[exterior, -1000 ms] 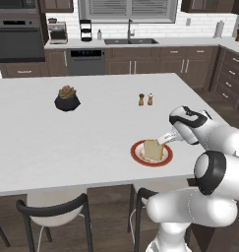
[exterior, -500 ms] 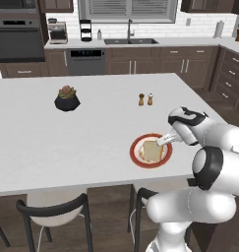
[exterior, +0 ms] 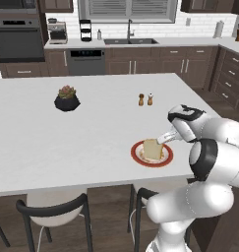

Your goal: Start the toaster. Once the lever pops up, take the bread to the plate on the dining counter.

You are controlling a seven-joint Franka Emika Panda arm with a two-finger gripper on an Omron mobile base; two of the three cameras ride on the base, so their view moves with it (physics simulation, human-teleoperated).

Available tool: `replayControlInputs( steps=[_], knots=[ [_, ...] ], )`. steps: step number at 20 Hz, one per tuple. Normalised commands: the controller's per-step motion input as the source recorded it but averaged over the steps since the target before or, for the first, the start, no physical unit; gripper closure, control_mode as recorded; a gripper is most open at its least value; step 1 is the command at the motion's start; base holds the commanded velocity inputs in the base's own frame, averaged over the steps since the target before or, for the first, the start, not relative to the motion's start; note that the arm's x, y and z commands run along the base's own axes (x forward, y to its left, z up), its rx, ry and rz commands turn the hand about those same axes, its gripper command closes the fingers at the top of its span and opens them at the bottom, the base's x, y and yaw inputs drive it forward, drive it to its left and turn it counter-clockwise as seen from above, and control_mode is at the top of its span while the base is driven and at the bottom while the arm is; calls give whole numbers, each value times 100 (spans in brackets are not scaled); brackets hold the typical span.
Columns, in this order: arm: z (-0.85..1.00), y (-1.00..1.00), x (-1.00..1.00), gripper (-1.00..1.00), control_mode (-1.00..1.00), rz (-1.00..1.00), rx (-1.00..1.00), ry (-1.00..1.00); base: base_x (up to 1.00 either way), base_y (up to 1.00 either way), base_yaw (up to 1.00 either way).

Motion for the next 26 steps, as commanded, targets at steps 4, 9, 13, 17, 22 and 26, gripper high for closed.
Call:
replayControlInputs(
  steps=[4, 9, 13, 17, 22, 26],
  knots=[
    [-15, 0, 0, 100, -100, 0, 0, -1, 0, 0, 0],
    [-16, 0, 0, -100, -100, 0, 0, -1, 0, 0, 0],
    [-1, -14, 8, -100, -100, 1, 0, -1, 0, 0, 0],
    [0, -5, 18, -100, -100, 2, -1, 0, 0, 0, 0],
    [0, -16, 27, -100, -100, 0, -3, 0, 0, 0, 0],
    [0, -23, 39, -100, -100, 0, -9, 0, 0, 0, 0]
  ],
)
